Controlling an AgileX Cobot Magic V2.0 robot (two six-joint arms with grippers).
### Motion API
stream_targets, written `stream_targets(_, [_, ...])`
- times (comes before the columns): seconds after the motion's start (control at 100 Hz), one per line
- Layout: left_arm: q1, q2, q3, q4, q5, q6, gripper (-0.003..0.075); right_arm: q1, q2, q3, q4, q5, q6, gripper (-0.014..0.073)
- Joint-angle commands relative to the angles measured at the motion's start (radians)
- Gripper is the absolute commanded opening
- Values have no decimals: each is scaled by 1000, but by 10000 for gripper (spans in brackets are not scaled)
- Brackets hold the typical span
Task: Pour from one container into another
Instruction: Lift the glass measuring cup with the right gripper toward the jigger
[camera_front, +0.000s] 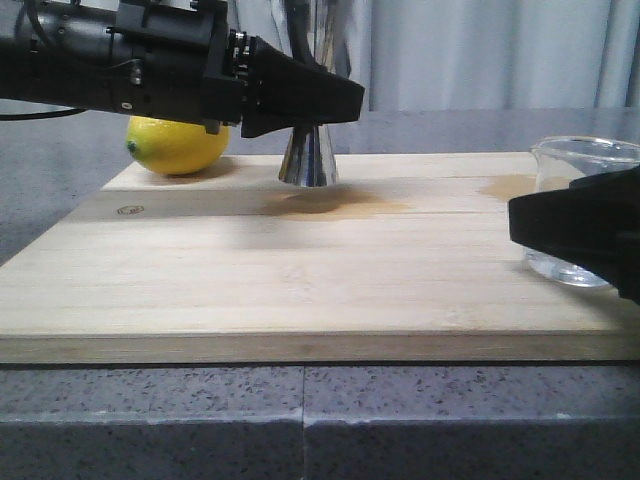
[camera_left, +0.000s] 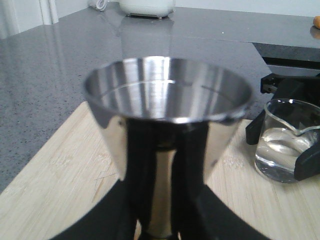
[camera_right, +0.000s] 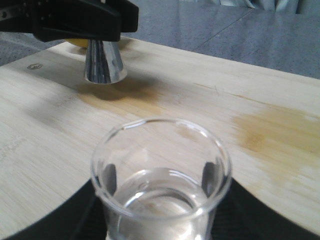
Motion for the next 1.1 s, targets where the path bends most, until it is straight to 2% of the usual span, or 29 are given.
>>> stream_targets(0.0, [-10,-54,-29,-87,104,1,62,-6,1,-25,-8,-64,-2,258])
stream_targets(0.15, [-10,-54,-29,-87,104,1,62,-6,1,-45,-8,-59,-2,258])
stream_targets(0.32, [-10,-54,-29,-87,104,1,62,-10,1,-133,24,53,-2,258])
stream_targets(0.6, [-10,-54,-29,-87,104,1,62,-63,1,-343,1,301,-2,258])
stream_targets(0.86, [-10,-54,-29,-87,104,1,62,-75,1,-590,-113,634,-2,258])
stream_targets(1.09, [-10,-54,-29,-87,104,1,62,-73,10,-726,-181,767,-2,260])
